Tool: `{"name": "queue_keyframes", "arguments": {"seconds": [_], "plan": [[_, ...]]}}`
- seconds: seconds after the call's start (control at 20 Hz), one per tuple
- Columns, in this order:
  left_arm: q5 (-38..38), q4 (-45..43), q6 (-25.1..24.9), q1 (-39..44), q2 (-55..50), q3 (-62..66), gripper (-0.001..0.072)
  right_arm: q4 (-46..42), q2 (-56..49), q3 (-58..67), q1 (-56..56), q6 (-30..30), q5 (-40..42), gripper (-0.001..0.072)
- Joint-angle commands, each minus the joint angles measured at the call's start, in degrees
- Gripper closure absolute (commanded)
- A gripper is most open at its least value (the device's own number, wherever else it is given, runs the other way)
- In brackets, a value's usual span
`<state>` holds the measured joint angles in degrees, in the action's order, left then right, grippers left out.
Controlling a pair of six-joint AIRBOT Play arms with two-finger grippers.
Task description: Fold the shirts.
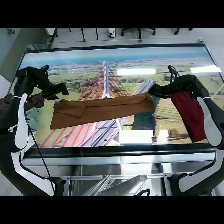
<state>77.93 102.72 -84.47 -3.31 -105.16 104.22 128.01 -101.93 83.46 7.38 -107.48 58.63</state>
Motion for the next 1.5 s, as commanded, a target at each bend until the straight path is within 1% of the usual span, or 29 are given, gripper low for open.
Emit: {"name": "queue_keyframes", "arguments": {"seconds": [0.0,0.1,0.25,0.45,0.55,0.6,0.65,0.7,0.75,0.8,0.85,0.9,1.2,1.25,1.35,1.4,1.45], "plan": [[8.98,3.54,-0.09,-1.18,-0.13,7.28,0.0031,1.31,-3.74,3.56,3.28,2.08,9.03,0.0108],[11.10,5.01,0.09,-1.05,-0.13,10.23,0.0031,3.63,-5.81,3.82,3.10,1.55,10.23,0.0108],[11.89,5.31,0.63,0.09,-0.07,11.85,0.0032,6.29,-7.48,3.82,2.86,0.79,10.34,0.0108],[10.95,5.31,0.63,2.51,-0.09,11.80,0.0032,7.72,-9.64,3.82,2.75,0.81,9.64,0.0111],[9.86,5.33,0.63,3.80,-0.09,11.80,0.0032,9.40,-10.84,3.82,2.38,0.79,7.87,0.0117],[9.55,5.33,0.66,4.57,-0.09,11.80,0.0039,10.10,-11.26,3.82,2.08,0.76,6.86,0.0144],[9.42,5.31,0.68,5.35,-0.09,11.78,0.0051,10.75,-11.61,3.87,1.64,0.42,5.97,0.0144],[9.16,5.31,0.68,6.34,-0.09,11.72,0.0051,11.58,-12.00,4.07,1.16,-0.13,5.51,0.0191],[9.03,5.31,0.68,7.45,-0.20,11.72,0.0078,12.26,-12.33,4.13,0.79,-0.31,5.40,0.0338],[8.81,5.22,0.59,8.55,-0.33,11.56,0.0310,12.39,-12.57,4.17,0.37,-0.55,5.35,0.0437],[8.11,5.29,0.57,9.51,-0.31,10.84,0.0519,12.41,-12.79,4.20,0.02,-0.55,5.31,0.0536],[7.13,5.27,0.50,10.64,-0.33,9.64,0.0601,12.37,-12.85,4.20,-0.15,-1.27,5.20,0.0697],[1.03,5.35,0.48,16.85,-0.31,-2.29,0.0601,12.33,-12.00,4.37,0.04,-2.27,6.03,0.0692],[-1.11,5.38,0.46,18.36,-0.33,-4.66,0.0601,12.15,-11.50,4.37,0.22,-2.27,6.10,0.0692],[-8.02,5.46,0.42,21.66,-0.33,-9.09,0.0603,12.15,-9.84,4.37,0.81,-2.27,6.43,0.0692],[-12.39,5.44,0.33,23.74,-0.33,-11.34,0.0687,12.13,-8.59,4.37,1.33,-2.40,7.43,0.0692],[-16.26,5.44,-0.11,25.68,-0.33,-13.16,0.0686,12.13,-6.71,4.37,2.08,-2.99,8.98,0.0692]]}}
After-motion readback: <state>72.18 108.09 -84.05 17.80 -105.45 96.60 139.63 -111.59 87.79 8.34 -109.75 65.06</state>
